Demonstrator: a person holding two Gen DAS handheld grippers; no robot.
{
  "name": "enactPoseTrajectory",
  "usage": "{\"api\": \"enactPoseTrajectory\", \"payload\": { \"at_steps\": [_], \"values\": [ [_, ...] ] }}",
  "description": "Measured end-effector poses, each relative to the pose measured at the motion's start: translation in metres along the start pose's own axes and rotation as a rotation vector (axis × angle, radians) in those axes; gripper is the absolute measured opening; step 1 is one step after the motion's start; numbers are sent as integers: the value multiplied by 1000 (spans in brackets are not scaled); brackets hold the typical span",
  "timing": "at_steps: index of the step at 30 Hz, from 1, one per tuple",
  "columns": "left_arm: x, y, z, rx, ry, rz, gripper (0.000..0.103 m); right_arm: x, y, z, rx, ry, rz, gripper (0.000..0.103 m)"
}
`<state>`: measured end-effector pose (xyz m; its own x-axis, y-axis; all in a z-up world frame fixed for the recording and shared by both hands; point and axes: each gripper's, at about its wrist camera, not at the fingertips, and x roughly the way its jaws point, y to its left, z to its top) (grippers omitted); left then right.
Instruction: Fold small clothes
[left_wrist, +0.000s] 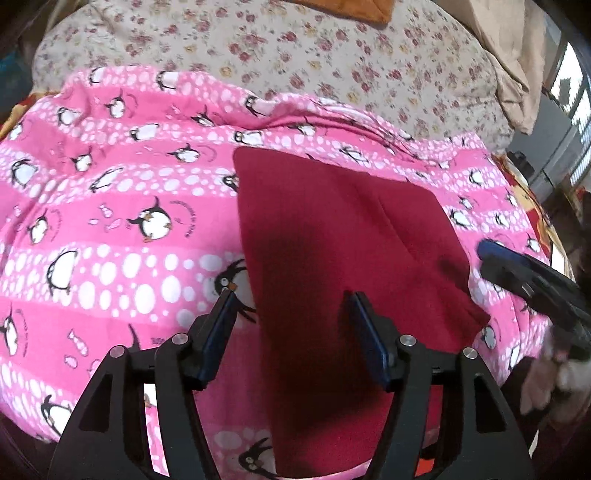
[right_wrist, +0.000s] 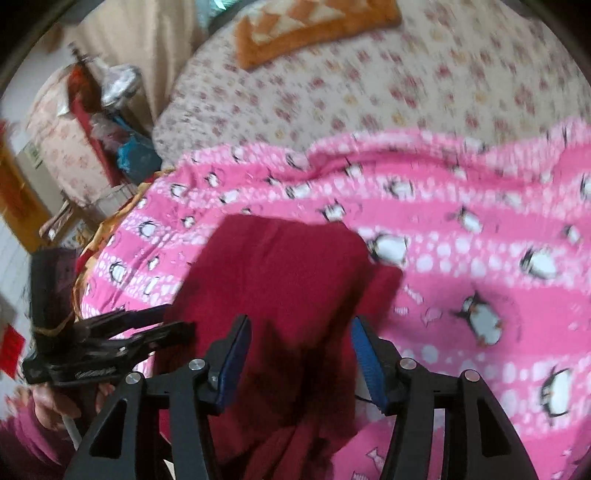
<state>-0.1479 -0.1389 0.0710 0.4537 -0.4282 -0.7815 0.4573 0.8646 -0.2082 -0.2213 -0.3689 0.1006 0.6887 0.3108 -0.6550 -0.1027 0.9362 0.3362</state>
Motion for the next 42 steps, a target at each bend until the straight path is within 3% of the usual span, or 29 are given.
{"api": "enactPoseTrajectory", "payload": {
  "at_steps": [4, 8, 13, 20, 25, 28, 33, 35, 37, 42],
  "values": [
    [-4, 2, -3, -19, -19, 28, 63, -9, 43, -9, -153, 4, 73, 52],
    [-9, -1, -6, -22, -27, 37, 63, 9, 55, -24, -214, 65, 36, 48],
    [-16, -8, -11, 9, -56, 64, 63, 27, 28, -40, -189, 129, -123, 43],
    [-24, -22, -15, 53, -106, 126, 63, 19, 16, -50, -144, 112, -126, 43],
    [-31, -26, -17, 46, -122, 122, 63, -7, 24, -41, -94, 34, -122, 43],
    [-36, -29, -20, 39, -134, 125, 63, -19, 34, -37, -77, -23, -147, 48],
    [-46, -32, -24, 45, -158, 137, 63, -17, 45, -34, -67, -30, -182, 52],
    [-49, -33, -26, 51, -166, 145, 63, -16, 49, -35, -62, -28, -178, 57],
    [-53, -34, -28, 54, -174, 151, 63, -17, 53, -37, -57, -39, -172, 74],
    [-58, -35, -32, 58, -178, 158, 63, -19, 62, -36, -63, -47, -171, 75]
  ]
}}
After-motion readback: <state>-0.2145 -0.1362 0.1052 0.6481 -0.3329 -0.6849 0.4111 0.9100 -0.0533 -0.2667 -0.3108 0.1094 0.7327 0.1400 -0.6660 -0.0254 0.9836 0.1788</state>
